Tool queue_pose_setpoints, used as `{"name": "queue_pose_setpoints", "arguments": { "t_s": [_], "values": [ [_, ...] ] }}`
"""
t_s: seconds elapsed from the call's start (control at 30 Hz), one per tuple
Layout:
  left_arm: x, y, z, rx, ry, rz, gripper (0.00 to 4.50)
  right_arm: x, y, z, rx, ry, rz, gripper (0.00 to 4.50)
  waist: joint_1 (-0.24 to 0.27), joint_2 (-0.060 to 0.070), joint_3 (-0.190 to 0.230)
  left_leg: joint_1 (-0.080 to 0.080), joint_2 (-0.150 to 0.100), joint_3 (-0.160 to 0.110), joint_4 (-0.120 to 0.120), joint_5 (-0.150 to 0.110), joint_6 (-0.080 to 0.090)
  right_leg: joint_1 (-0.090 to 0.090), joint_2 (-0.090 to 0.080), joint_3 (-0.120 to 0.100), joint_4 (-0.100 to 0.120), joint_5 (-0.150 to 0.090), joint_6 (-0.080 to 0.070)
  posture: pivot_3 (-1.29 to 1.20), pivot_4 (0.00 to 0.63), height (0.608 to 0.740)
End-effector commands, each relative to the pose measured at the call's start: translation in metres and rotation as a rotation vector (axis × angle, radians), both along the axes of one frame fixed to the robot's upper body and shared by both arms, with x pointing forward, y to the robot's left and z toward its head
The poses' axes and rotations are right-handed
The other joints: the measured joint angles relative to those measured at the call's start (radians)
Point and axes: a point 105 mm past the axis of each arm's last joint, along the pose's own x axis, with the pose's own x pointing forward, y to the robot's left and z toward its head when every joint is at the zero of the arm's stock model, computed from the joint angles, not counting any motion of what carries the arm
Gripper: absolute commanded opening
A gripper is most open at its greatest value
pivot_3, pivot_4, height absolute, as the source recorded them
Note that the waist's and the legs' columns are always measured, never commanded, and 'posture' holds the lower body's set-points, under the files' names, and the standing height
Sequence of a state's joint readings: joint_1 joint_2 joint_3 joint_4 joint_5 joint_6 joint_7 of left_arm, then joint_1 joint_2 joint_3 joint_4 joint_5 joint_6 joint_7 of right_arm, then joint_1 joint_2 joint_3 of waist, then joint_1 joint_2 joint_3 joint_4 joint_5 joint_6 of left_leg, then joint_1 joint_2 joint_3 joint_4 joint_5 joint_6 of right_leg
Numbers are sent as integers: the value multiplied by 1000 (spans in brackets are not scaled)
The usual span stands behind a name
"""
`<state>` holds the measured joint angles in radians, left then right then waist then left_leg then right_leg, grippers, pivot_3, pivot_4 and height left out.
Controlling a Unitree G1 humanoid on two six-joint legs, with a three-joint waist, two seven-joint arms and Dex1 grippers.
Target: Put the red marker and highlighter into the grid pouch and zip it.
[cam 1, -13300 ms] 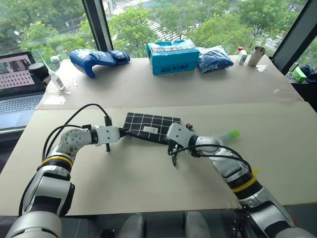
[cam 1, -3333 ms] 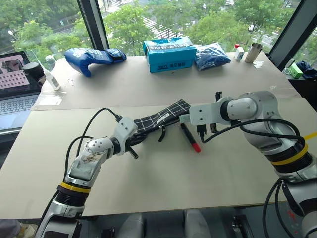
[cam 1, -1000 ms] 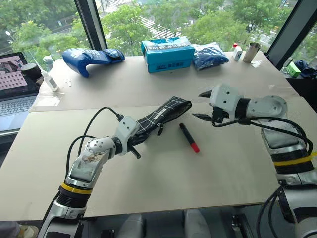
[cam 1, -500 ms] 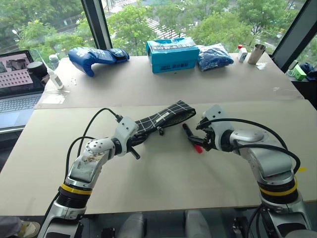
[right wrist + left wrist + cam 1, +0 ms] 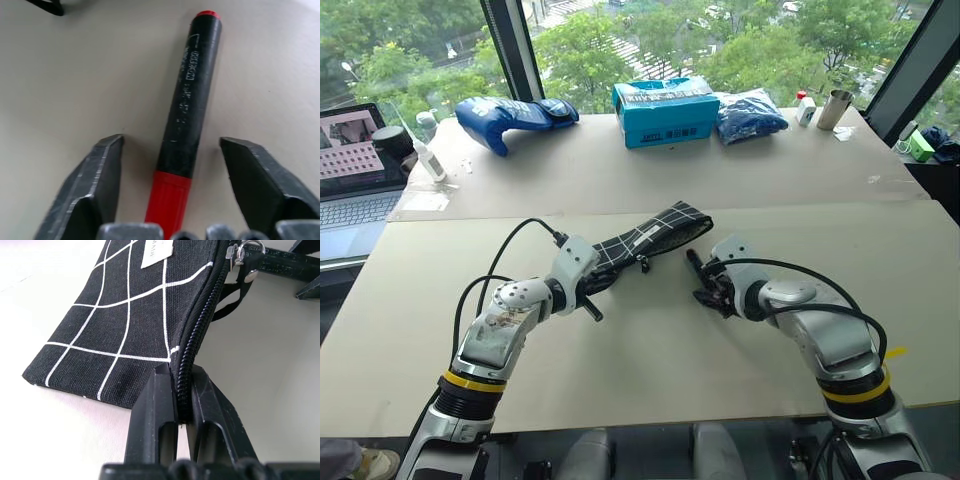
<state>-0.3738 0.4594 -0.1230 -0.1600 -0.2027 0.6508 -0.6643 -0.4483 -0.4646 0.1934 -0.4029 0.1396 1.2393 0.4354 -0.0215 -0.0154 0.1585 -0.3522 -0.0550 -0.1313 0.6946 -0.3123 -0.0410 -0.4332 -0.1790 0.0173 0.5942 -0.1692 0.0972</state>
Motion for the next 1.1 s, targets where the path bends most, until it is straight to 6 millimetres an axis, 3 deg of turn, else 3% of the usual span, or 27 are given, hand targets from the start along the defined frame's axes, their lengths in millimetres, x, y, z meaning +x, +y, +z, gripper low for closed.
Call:
{"name": "queue_pose_setpoints", "arguments": {
  "t_s": [0.03, 0.13, 0.2, 0.33, 0.47, 0.57, 0.83, 1.1],
  "values": [
    [2, -1, 13, -17, -49, -5, 0, 6, -27, -4, -111, -51, -51, 1513, 3, 0, 0, 0, 0, 0, 0, 0, 0, 0, 0, 0, 0, 0, 0, 0, 150, 740],
    [2, -2, 13, -18, -50, -9, 0, 11, -36, 6, -134, -106, -55, 533, 11, 0, 0, 0, 0, 0, 1, 0, 0, 2, 0, -1, -1, 0, 0, 0, 150, 740],
    [2, -4, 13, -19, -49, -15, 0, 13, -41, 15, -159, -153, -37, 509, 9, 0, 0, 0, 0, -1, 1, 0, 0, 2, 0, -1, -1, 0, 0, 0, 150, 740],
    [4, -6, 13, -17, -48, -27, 0, 5, -53, 67, -305, -317, 180, 509, 10, 1, 1, -1, -1, 0, 1, 0, 0, 2, 0, -1, -1, 0, 0, 0, 150, 740],
    [6, -7, 12, -17, -48, -31, 0, -24, -40, 94, -349, -343, 421, 509, 0, 1, 1, 0, 0, 0, 0, 0, 0, 2, 0, -2, -2, 0, 1, 0, 150, 740],
    [7, -9, 12, -19, -49, -38, 0, -21, -31, 110, -390, -383, 448, 509, -9, 0, 1, 0, 1, 0, 0, -1, 2, 3, 1, -1, -2, 0, 1, 0, 150, 740],
    [7, -14, 12, -20, -54, -56, 0, 7, -33, 103, -626, -426, 445, 509, 7, -1, 2, 0, 1, 0, 1, -2, 3, 3, 0, -1, -2, 0, 1, 0, 150, 740],
    [6, -14, 13, -19, -56, -55, 0, 16, -35, 106, -740, -466, 465, 509, 7, -1, 2, -1, 1, 0, 0, 0, 0, 2, 0, -1, -2, 0, 1, 0, 150, 740]
  ]
}}
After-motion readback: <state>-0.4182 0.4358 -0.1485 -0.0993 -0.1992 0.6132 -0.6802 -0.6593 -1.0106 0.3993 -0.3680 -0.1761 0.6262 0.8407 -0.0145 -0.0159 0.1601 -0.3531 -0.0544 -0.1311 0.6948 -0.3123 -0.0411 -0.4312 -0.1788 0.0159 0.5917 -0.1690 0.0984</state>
